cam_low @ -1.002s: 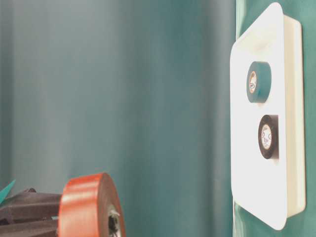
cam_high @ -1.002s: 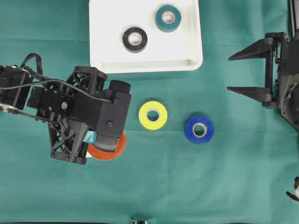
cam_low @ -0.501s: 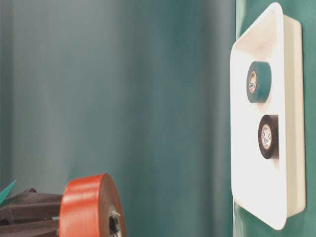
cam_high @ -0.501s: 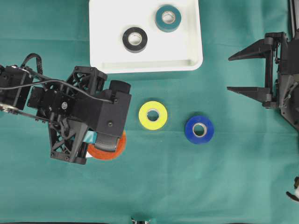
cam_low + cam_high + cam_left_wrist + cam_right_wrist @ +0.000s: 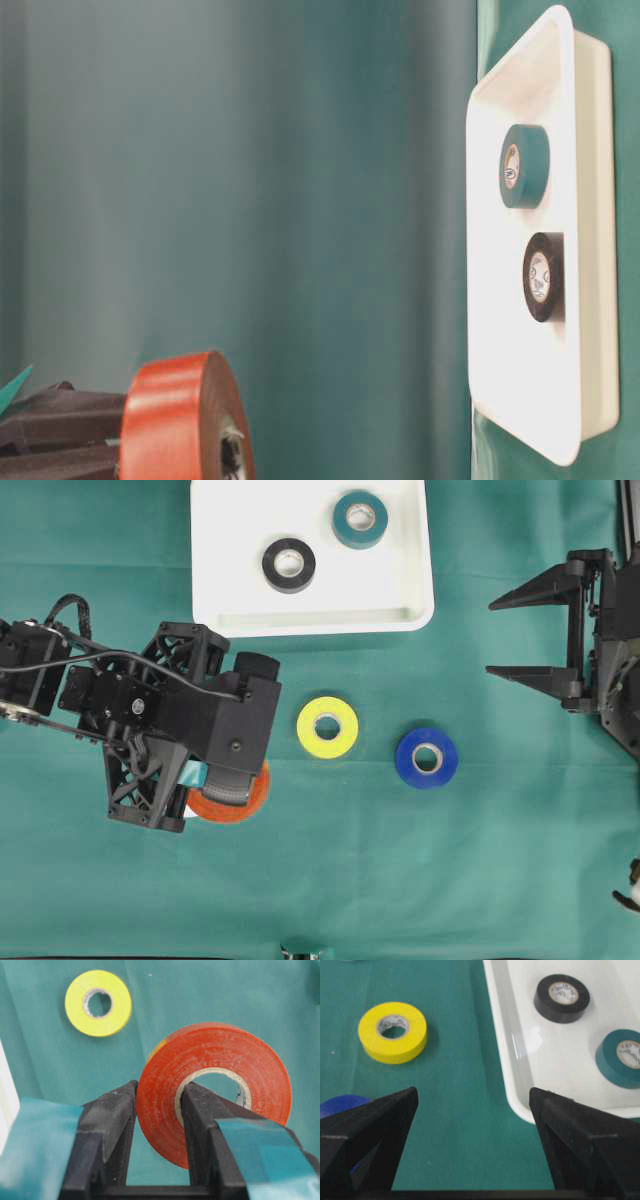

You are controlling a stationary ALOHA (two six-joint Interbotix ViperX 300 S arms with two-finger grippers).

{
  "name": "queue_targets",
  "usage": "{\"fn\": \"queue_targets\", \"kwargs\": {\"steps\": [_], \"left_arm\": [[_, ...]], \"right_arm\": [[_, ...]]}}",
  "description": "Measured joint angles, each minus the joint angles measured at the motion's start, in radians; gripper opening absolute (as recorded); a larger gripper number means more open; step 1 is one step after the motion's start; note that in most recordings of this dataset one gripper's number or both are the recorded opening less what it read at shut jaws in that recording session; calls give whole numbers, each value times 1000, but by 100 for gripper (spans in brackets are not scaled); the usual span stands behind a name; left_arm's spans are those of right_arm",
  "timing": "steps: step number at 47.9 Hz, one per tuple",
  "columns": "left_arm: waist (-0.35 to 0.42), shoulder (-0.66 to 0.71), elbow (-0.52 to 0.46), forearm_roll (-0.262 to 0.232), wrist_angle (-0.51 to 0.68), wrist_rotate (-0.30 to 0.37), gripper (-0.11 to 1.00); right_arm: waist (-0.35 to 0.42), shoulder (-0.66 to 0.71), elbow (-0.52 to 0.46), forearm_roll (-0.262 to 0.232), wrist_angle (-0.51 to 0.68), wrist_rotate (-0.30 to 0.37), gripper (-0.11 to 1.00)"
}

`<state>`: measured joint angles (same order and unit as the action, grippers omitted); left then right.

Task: Pick up the tape from a random location and place it into the white case.
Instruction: 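Lower the left gripper into the orange-red roll's hole and grip, then lift the orange-red roll and carry it to the white tray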

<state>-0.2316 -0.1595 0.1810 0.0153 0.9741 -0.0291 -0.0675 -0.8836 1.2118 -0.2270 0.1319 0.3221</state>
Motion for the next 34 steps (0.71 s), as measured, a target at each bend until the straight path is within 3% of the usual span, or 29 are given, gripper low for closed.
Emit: {"fn": "queue_targets", "kwargs": {"steps": [34], "left_arm": [[20,0,8,0,-14,0,22]], "right_arm": [[0,-2,-2,0,2,0,90]]}}
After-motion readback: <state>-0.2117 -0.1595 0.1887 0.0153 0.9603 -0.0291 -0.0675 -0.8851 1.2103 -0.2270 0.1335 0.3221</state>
